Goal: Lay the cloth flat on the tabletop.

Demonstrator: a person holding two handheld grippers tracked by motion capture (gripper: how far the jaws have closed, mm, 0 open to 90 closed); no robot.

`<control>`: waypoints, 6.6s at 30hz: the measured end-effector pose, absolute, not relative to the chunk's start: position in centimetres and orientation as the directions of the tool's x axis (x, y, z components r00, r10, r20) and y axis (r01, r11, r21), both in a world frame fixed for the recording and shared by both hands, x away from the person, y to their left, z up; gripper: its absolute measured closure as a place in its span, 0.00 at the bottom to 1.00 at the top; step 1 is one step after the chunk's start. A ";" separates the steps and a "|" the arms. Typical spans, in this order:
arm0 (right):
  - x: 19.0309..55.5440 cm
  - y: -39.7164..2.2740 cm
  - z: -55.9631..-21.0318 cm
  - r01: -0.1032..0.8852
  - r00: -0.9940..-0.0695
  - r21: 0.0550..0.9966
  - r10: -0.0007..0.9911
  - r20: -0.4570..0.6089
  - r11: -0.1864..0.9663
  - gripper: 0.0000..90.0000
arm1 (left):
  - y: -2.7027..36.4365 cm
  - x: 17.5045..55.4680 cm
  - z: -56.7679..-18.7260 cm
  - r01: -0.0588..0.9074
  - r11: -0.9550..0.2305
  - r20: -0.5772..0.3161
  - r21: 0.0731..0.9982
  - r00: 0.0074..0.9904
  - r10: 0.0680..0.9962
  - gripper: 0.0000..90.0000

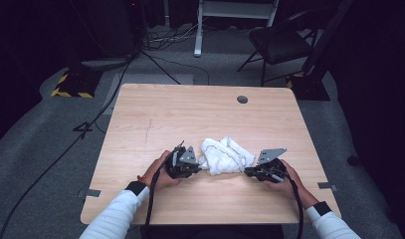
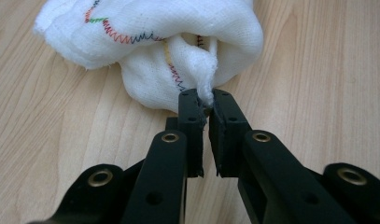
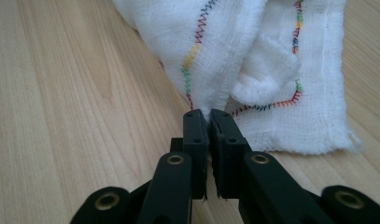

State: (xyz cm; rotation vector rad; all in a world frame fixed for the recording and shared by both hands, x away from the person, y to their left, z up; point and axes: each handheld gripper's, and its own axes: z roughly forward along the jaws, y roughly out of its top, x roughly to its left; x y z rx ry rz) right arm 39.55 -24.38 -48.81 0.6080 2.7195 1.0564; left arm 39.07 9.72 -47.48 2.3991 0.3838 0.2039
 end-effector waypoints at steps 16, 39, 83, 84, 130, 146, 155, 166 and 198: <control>39.9 -26.5 -46.7 0.329 -0.848 0.732 0.528 -0.050 0.597 0.74 | 11.7 40.6 -46.0 0.305 -0.601 0.028 0.739 0.877 0.480 0.58; 45.2 -26.4 -49.0 0.465 -0.771 0.682 0.637 0.000 0.564 0.66 | 5.8 47.0 -47.5 0.397 -0.590 -0.060 0.703 0.860 0.507 0.38; 45.5 -28.4 -47.2 0.481 -0.638 0.708 0.760 -0.121 0.517 0.98 | 7.2 34.3 -44.3 0.070 -0.651 0.073 0.756 0.979 0.191 0.92; 45.5 -28.4 -47.2 0.481 -0.638 0.708 0.760 -0.121 0.517 0.98 | 7.2 34.3 -44.3 0.070 -0.651 0.073 0.756 0.979 0.191 0.92; 41.2 -25.8 -48.4 0.467 -0.755 0.634 0.651 -0.076 0.617 0.61 | 6.1 42.5 -47.4 0.212 -0.715 0.082 0.667 0.932 0.353 0.92; 46.1 -25.9 -48.3 0.506 -0.672 0.627 0.727 -0.144 0.592 0.56 | 9.8 43.9 -47.7 0.278 -0.692 0.083 0.667 0.894 0.440 0.93; 46.0 -26.8 -48.0 0.503 -0.668 0.668 0.737 -0.102 0.548 0.54 | 8.4 43.8 -46.7 0.291 -0.648 0.038 0.704 0.895 0.444 0.58; 45.2 -26.5 -47.5 0.467 -0.706 0.696 0.704 -0.077 0.545 0.54 | 3.0 45.5 -46.1 0.273 -0.634 0.028 0.724 0.906 0.422 0.35; 44.9 -25.7 -48.5 0.486 -0.723 0.644 0.686 -0.084 0.591 0.56 | 10.7 37.7 -44.1 0.083 -0.708 0.091 0.701 0.975 0.204 0.93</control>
